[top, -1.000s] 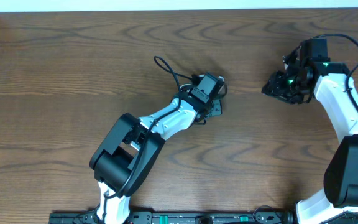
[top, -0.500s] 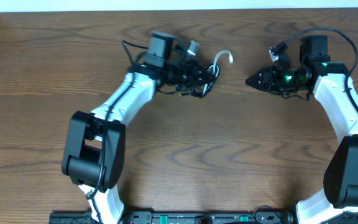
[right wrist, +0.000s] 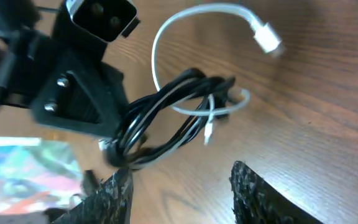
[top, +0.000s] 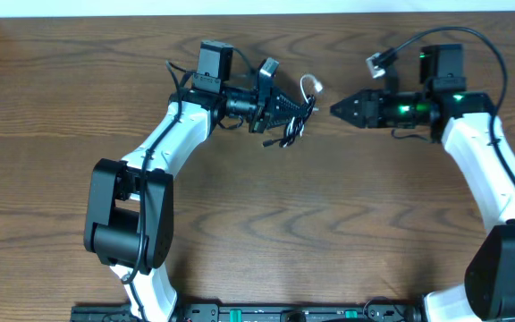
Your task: Untangle cables
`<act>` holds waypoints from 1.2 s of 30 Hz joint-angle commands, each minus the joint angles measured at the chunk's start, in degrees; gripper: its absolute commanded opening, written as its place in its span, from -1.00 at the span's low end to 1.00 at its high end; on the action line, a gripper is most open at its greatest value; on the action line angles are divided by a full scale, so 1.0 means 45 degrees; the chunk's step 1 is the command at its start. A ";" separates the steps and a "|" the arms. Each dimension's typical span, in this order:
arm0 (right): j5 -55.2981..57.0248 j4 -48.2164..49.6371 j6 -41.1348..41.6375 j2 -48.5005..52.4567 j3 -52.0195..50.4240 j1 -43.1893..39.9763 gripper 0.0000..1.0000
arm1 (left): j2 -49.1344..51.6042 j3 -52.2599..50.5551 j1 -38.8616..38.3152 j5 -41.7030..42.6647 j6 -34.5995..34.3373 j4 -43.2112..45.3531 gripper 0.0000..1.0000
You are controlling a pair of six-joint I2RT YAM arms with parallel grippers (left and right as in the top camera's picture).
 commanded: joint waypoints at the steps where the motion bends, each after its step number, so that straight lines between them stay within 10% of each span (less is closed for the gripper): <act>1: 0.3065 0.0083 -0.0175 -0.0151 0.0034 0.0753 -0.06 | -0.0233 0.0131 0.0010 0.0505 -0.4435 0.0068 -0.85; 18: 0.6091 -0.0068 -0.1297 -0.0146 -0.0073 0.2375 -0.06 | -0.0685 0.0136 0.0010 0.0855 -1.0472 0.0418 -0.85; 36: 0.7708 0.0311 0.0209 -0.0146 -0.0078 0.2759 -0.06 | -0.0709 0.0136 -0.0330 0.0529 -1.4984 0.6465 -0.85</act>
